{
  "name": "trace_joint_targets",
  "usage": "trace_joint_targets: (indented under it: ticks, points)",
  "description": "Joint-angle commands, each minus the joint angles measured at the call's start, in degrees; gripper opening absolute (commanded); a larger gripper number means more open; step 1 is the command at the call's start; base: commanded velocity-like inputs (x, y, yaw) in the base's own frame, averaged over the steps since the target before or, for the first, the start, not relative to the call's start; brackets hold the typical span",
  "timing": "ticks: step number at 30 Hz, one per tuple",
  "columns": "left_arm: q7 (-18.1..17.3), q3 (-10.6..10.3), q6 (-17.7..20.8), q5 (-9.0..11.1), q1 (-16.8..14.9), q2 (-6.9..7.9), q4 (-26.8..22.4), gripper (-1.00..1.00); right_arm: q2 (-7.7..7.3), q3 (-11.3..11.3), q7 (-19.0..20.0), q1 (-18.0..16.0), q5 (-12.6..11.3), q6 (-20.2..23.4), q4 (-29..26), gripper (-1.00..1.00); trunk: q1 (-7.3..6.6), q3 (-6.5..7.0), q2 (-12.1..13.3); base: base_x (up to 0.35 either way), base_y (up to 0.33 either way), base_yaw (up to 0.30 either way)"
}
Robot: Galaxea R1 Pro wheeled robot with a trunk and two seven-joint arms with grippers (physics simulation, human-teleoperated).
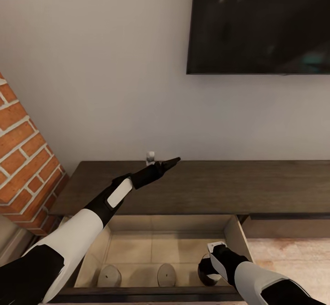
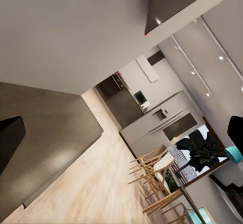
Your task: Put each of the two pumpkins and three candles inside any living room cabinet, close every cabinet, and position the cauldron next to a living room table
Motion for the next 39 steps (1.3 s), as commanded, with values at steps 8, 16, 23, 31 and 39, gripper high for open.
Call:
trace_joint_targets:
  ticks: [8, 16, 23, 31, 39]
  points:
    - [0.0, 0.0, 0.0, 0.0, 0.0, 0.05, 0.0, 1.00, 0.09, 0.0, 0.0, 0.0, -0.1, 0.0, -0.2, -1.00, 0.00, -0.39, 0.0, 0.003, 0.000, 0.000]
    - [0.0, 0.0, 0.0, 0.0, 0.0, 0.05, 0.0, 1.00, 0.19, 0.0, 0.0, 0.0, -0.1, 0.0, -0.2, -1.00, 0.00, -0.89, 0.0, 0.078, 0.000, 0.000]
    - [0.0, 0.1, 0.1, 0.0, 0.0, 0.13, 0.0, 1.00, 0.27, 0.1, 0.0, 0.0, -0.1, 0.0, -0.2, -1.00, 0.00, -1.51, 0.0, 0.024, 0.000, 0.000]
    - [0.0, 0.1, 0.0, 0.0, 0.0, 0.14, 0.0, 1.00, 0.27, 0.1, 0.0, 0.0, 0.0, 0.0, -0.1, -1.00, 0.00, -2.23, 0.0, 0.000, 0.000, 0.000]
    - [0.0, 0.1, 0.0, 0.0, 0.0, 0.14, 0.0, 1.00, 0.27, 0.1, 0.0, 0.0, 0.0, 0.0, -0.2, -1.00, 0.00, -2.92, 0.0, 0.000, 0.000, 0.000]
